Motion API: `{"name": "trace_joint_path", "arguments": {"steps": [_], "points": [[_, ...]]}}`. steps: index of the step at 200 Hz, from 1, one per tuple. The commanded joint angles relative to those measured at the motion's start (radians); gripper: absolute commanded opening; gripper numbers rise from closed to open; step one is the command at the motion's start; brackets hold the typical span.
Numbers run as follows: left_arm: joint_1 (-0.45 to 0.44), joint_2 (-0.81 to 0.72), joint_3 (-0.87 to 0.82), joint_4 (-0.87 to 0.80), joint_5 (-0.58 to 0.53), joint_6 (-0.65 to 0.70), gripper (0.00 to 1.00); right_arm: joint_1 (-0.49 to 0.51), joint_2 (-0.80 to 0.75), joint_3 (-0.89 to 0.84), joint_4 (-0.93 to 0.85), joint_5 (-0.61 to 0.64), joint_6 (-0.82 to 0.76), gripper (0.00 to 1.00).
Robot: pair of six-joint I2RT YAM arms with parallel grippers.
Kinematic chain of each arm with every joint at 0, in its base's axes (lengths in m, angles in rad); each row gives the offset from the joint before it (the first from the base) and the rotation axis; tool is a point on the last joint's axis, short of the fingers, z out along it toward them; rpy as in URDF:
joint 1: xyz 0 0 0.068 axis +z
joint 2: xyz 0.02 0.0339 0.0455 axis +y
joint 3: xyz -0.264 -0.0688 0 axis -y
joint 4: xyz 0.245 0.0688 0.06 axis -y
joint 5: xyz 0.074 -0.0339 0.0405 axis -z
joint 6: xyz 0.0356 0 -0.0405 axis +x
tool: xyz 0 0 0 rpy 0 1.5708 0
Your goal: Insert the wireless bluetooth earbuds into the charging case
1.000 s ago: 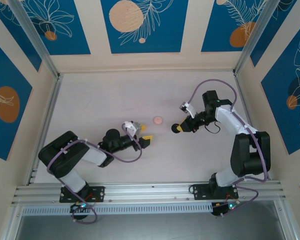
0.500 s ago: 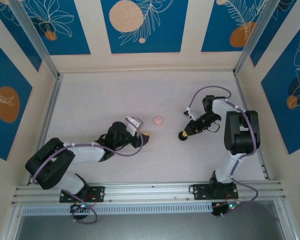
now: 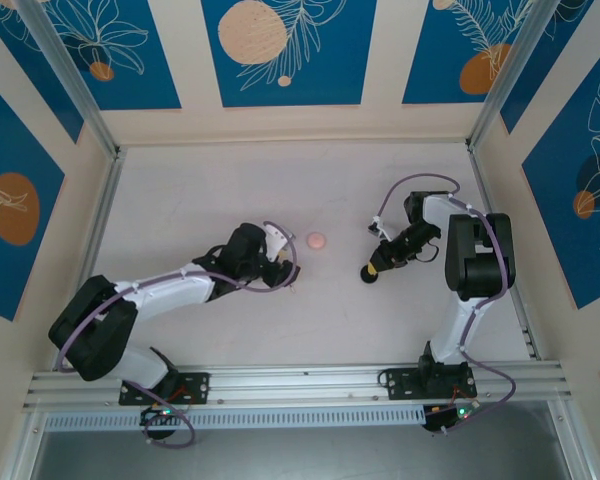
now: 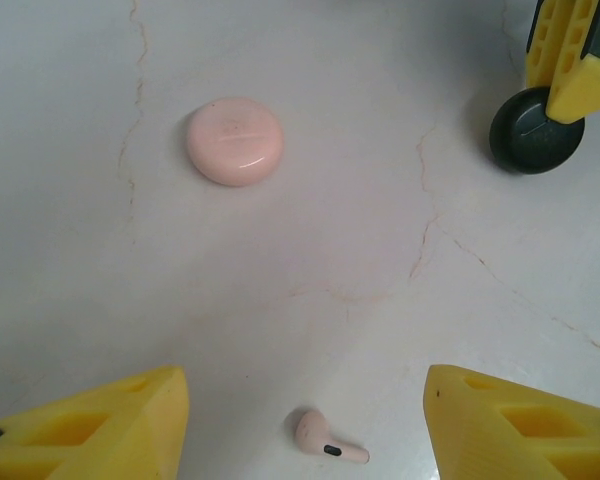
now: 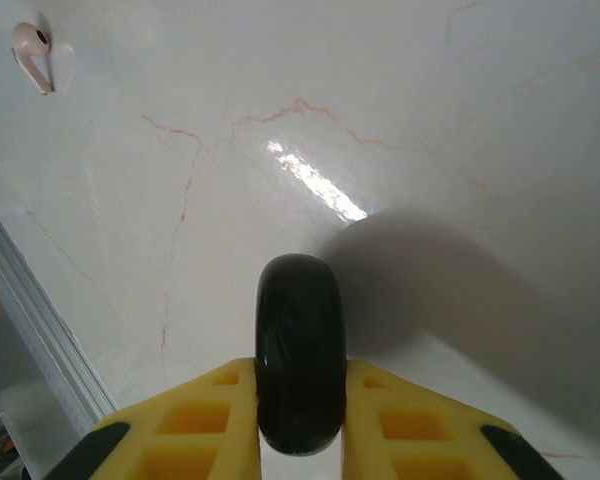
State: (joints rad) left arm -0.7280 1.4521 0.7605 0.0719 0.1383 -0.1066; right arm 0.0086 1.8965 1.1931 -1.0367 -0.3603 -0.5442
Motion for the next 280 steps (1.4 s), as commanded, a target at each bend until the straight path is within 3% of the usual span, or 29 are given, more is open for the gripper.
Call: {"name": "trace_joint_path", "arguments": {"steps": [1, 153, 244, 280], "points": [[-0.008, 0.024, 0.076, -0.159, -0.016, 0.034, 0.62, -0.008, 0.003, 0.019, -0.01, 0.016, 0.008, 0.25], [-0.011, 0.338, 0.56, -0.591, -0.053, -0.002, 0.6, -0.045, -0.087, 0.042, 0.071, 0.046, 0.102, 0.55], [-0.022, 0.579, 0.944, -0.855, -0.089, -0.054, 0.6, -0.122, -0.512, -0.194, 0.443, -0.091, 0.402, 0.64], [-0.025, 0.661, 1.066, -0.923, -0.092, -0.066, 0.59, -0.165, -0.7, -0.344, 0.633, -0.119, 0.663, 0.69]]}}
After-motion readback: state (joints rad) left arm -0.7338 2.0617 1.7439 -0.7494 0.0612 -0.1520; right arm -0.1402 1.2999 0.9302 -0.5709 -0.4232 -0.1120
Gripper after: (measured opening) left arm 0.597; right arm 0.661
